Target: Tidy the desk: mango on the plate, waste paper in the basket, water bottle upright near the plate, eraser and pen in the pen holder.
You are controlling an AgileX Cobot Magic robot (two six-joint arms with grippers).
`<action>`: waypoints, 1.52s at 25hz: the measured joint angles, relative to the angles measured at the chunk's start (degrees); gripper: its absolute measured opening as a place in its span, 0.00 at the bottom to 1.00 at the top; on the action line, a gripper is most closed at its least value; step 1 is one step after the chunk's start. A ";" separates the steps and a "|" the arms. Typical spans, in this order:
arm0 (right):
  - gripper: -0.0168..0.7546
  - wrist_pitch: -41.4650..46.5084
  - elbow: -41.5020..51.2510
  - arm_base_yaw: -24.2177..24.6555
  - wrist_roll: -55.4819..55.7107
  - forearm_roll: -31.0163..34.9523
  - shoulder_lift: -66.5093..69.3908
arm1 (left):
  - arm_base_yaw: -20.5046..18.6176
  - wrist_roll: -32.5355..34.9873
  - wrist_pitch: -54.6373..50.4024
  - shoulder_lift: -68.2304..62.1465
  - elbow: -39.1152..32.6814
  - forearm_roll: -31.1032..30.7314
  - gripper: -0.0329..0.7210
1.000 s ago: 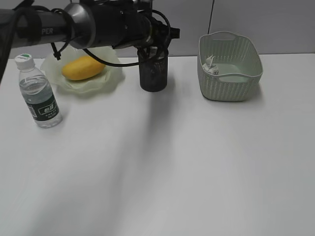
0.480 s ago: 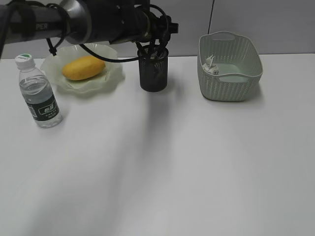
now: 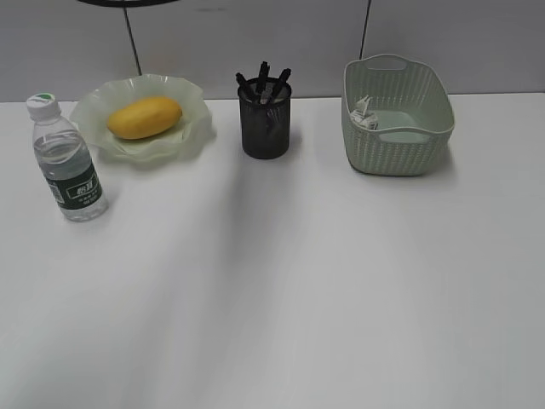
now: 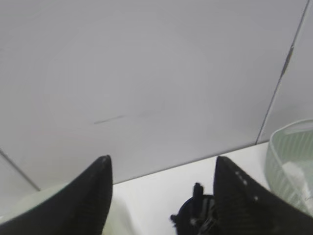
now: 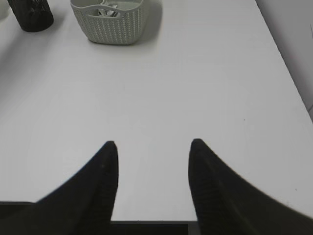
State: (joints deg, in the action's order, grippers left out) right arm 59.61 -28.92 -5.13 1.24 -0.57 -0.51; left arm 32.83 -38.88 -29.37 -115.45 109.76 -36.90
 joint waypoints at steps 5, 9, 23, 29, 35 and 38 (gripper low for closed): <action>0.52 0.00 0.00 0.00 0.00 0.00 0.00 | -7.21 23.11 -10.09 5.06 0.00 20.97 0.69; 0.52 0.00 0.00 0.00 0.00 0.00 0.00 | -15.54 31.97 -20.67 9.00 0.00 34.55 0.69; 0.52 0.00 0.00 0.00 0.00 0.05 0.00 | -29.76 37.93 -39.89 27.35 -11.87 36.90 0.69; 0.52 0.00 0.00 0.00 0.00 0.05 0.00 | -29.31 38.10 -39.54 44.73 -38.87 36.90 0.69; 0.52 0.00 0.00 0.00 0.00 0.05 0.00 | -29.31 38.10 -30.93 67.28 -64.65 38.45 0.69; 0.52 0.00 0.00 0.00 0.00 0.05 0.00 | -29.31 38.10 -29.43 77.75 -71.60 40.54 0.69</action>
State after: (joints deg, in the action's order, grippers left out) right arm 59.61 -28.92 -5.13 1.24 -0.51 -0.51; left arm 3.52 -0.78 -58.79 -37.71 38.15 3.63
